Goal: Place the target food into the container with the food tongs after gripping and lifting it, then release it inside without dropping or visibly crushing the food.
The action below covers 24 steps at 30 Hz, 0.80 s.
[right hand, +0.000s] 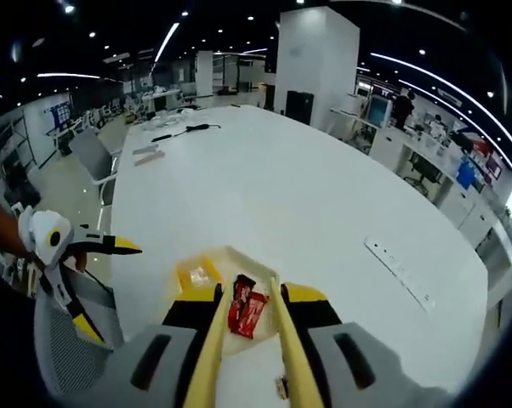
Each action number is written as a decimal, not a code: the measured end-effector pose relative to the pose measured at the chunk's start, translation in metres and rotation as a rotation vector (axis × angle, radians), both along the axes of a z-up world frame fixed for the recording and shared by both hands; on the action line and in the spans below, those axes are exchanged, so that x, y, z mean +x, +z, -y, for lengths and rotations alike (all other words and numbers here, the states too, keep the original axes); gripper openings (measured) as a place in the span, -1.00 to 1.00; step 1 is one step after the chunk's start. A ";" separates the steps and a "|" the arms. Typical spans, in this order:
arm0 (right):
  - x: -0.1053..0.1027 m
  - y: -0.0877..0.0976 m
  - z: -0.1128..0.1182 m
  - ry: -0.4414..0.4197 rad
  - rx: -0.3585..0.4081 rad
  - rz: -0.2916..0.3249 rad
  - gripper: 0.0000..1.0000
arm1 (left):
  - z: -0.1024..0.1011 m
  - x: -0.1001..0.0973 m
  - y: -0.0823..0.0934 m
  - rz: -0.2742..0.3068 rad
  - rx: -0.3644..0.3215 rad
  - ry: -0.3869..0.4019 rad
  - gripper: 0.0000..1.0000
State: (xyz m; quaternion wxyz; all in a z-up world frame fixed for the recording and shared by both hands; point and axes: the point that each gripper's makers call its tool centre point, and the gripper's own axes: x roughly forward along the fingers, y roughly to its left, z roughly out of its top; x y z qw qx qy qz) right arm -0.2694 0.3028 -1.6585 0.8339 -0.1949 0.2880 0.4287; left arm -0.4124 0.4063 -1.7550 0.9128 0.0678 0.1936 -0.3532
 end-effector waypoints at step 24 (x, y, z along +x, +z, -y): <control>-0.001 -0.011 0.093 -0.117 0.006 -0.004 -0.46 | 0.005 0.002 -0.010 0.010 0.008 -0.049 0.97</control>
